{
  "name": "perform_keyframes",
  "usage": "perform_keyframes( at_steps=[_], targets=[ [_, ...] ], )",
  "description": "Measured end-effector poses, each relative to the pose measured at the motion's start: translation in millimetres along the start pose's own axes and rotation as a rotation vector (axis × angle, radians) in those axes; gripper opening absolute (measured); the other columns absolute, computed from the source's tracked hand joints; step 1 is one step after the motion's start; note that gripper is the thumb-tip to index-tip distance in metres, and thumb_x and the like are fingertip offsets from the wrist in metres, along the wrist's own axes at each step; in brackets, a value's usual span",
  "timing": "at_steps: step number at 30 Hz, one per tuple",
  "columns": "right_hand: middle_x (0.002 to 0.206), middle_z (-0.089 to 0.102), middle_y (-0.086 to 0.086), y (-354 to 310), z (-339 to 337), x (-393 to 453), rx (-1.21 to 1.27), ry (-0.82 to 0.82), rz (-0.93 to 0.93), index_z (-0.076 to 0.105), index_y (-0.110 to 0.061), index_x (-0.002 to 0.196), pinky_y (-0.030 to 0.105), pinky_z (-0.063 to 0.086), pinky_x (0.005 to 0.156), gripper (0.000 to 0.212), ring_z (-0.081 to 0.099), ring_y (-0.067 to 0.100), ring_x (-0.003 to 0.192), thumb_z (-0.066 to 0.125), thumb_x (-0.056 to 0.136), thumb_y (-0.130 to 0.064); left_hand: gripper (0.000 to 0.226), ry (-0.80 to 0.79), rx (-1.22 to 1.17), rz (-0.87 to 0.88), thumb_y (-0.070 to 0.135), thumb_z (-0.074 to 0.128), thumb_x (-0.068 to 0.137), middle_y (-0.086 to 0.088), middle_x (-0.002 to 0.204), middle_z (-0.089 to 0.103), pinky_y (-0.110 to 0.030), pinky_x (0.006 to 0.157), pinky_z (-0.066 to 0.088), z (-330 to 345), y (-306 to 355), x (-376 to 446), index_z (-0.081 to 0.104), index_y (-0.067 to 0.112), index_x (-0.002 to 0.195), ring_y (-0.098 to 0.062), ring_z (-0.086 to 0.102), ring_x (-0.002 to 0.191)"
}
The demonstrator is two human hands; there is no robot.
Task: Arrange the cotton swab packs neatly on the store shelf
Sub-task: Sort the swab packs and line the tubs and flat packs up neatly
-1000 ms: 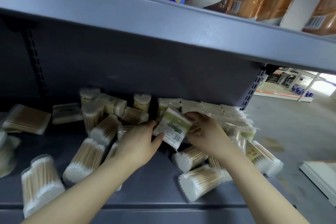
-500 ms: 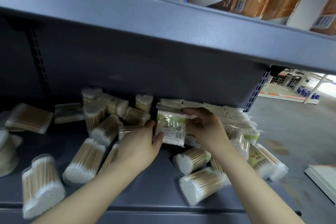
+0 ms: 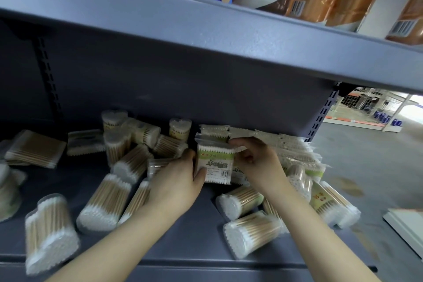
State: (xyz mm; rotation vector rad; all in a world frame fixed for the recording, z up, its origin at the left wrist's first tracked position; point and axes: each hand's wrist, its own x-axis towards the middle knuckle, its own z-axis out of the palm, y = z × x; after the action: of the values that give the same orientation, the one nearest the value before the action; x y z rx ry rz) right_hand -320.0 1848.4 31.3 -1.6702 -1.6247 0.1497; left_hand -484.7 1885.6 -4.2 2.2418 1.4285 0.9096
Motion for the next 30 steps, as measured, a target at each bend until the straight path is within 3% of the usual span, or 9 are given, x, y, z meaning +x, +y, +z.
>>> perform_keyframes(
  at_steps=[3, 6, 9, 15, 17, 20, 24, 27, 30],
  targets=[
    [0.093, 0.060, -0.005, 2, 2, 0, -0.006, 0.000, 0.000, 0.067, -0.017, 0.106, 0.000, 0.036, 0.064, 0.035, 0.051, -0.008, 0.067, 0.055, 0.080, 0.004, 0.029, 0.018, -0.023, -0.012, 0.031, 0.054, 0.089, -0.005, 0.091, 0.064, -0.041, 0.071, 0.049, -1, 2, 2, 0.045, 0.014, 0.111, -0.027, 0.061, 0.087],
    [0.101, 0.062, -0.003, 3, 5, -1, -0.027, -0.013, -0.025, 0.067, -0.014, 0.105, 0.002, 0.038, 0.065, 0.035, 0.053, -0.004, 0.069, 0.052, 0.079, 0.005, 0.060, 0.036, -0.047, -0.001, 0.026, 0.058, 0.088, -0.006, 0.093, 0.065, -0.039, 0.070, 0.050, -1, 6, 3, 0.027, 0.021, 0.139, -0.026, 0.062, 0.085],
    [0.105, 0.063, -0.001, 5, 7, -2, -0.068, -0.026, -0.041, 0.067, -0.013, 0.103, 0.005, 0.040, 0.064, 0.034, 0.055, 0.005, 0.069, 0.052, 0.078, 0.005, 0.070, 0.011, 0.028, 0.071, 0.027, 0.057, 0.089, -0.003, 0.105, 0.062, -0.037, 0.071, 0.050, 1, 5, 2, 0.017, 0.031, 0.146, -0.022, 0.061, 0.088],
    [0.103, 0.063, 0.005, 13, 9, -6, -0.159, -0.085, -0.070, 0.069, -0.011, 0.098, 0.013, 0.037, 0.067, 0.033, 0.059, 0.017, 0.083, 0.053, 0.074, 0.006, 0.042, -0.097, 0.192, 0.166, 0.029, 0.048, 0.094, 0.001, 0.128, 0.042, -0.035, 0.083, 0.048, 10, 2, 4, 0.043, 0.029, 0.135, -0.021, 0.052, 0.109],
    [0.103, 0.062, 0.003, 16, 7, -6, -0.181, -0.073, -0.066, 0.069, -0.012, 0.098, 0.015, 0.036, 0.068, 0.036, 0.059, 0.018, 0.089, 0.054, 0.072, 0.006, 0.036, -0.033, 0.266, 0.233, 0.027, 0.057, 0.089, 0.001, 0.119, 0.050, -0.033, 0.074, 0.049, 9, 5, 4, 0.054, 0.026, 0.124, -0.024, 0.056, 0.101],
    [0.103, 0.061, 0.003, 18, 2, -3, -0.187, -0.001, -0.048, 0.069, -0.012, 0.098, 0.018, 0.036, 0.072, 0.036, 0.056, 0.019, 0.098, 0.053, 0.071, 0.007, 0.033, 0.114, 0.379, 0.446, 0.018, 0.086, 0.053, 0.000, 0.078, 0.063, -0.035, 0.056, 0.048, 13, 4, 8, 0.073, 0.021, 0.083, -0.026, 0.062, 0.072],
    [0.111, 0.059, 0.002, 23, -6, 4, -0.214, 0.080, -0.017, 0.067, -0.011, 0.103, 0.014, 0.032, 0.079, 0.043, 0.051, 0.018, 0.109, 0.047, 0.072, 0.011, 0.037, 0.137, 0.474, 0.510, 0.014, 0.088, 0.038, 0.000, 0.069, 0.060, -0.033, 0.058, 0.048, 18, 1, 12, 0.070, 0.019, 0.071, -0.024, 0.059, 0.065],
    [0.122, 0.056, 0.001, 29, -9, 14, -0.264, 0.036, 0.002, 0.063, -0.012, 0.113, 0.010, 0.028, 0.081, 0.045, 0.047, 0.018, 0.117, 0.045, 0.078, 0.008, 0.044, 0.125, 0.515, 0.551, 0.009, 0.087, 0.032, -0.002, 0.070, 0.058, -0.030, 0.056, 0.045, 21, 0, 14, 0.065, 0.016, 0.070, -0.024, 0.056, 0.060],
    [0.134, 0.049, 0.001, 31, -10, 26, -0.300, -0.032, 0.034, 0.056, -0.014, 0.124, 0.018, 0.032, 0.091, 0.043, 0.044, 0.018, 0.124, 0.041, 0.087, 0.002, 0.052, 0.120, 0.510, 0.575, 0.007, 0.087, 0.028, -0.005, 0.070, 0.057, -0.029, 0.052, 0.045, 21, 2, 17, 0.064, 0.012, 0.074, -0.024, 0.055, 0.056]
  ],
)
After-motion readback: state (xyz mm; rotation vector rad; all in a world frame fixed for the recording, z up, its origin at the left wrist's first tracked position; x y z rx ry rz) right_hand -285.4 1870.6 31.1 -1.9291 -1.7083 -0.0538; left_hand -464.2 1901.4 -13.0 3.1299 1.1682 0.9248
